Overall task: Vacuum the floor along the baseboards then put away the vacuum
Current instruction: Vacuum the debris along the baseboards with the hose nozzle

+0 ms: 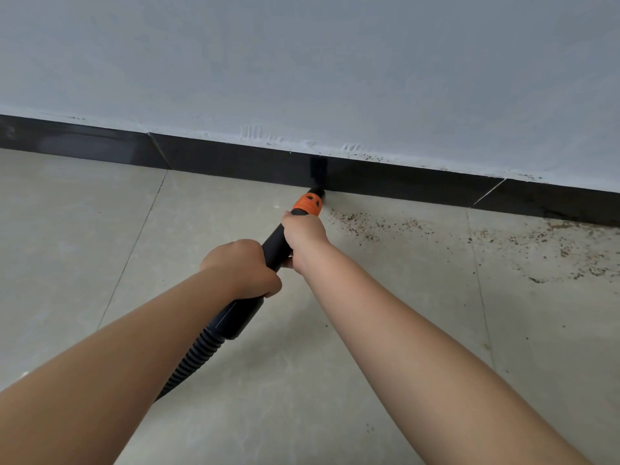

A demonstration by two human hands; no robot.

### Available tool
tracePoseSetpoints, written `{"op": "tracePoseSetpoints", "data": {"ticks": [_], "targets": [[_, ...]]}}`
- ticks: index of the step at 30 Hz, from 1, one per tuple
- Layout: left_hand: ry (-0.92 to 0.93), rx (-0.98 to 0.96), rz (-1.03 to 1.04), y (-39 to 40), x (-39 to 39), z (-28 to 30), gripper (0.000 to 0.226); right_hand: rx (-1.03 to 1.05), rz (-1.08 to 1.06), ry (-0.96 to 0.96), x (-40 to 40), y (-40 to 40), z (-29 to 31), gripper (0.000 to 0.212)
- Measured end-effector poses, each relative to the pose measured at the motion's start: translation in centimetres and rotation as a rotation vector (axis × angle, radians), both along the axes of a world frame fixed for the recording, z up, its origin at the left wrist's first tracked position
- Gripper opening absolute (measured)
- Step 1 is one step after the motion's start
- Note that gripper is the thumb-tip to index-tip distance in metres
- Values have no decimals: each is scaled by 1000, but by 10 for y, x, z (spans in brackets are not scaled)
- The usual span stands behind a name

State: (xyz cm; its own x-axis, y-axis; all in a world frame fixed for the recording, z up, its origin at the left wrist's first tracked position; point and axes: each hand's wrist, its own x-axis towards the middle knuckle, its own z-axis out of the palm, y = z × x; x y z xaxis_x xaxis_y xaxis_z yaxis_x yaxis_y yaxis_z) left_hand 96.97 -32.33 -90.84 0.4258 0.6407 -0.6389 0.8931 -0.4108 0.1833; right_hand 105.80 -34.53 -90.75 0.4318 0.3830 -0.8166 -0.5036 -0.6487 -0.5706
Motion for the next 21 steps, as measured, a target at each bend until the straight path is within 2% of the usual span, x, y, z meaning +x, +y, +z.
{"op": "tracePoseSetpoints", "data": {"ticks": [5,11,14,21], "targets": [[-8,27,46,1,5,-2,21,3,47,4,7,8,-1,28],[21,26,63,0,-10,-3,21,4,74,4,-6,12,-4,45],[60,23,5,1,-18,0,22,-1,48,24,-14,8,-11,51],[135,-8,-190,-3,-30,7,23,-10,-84,66,-30,-20,-23,48]]}}
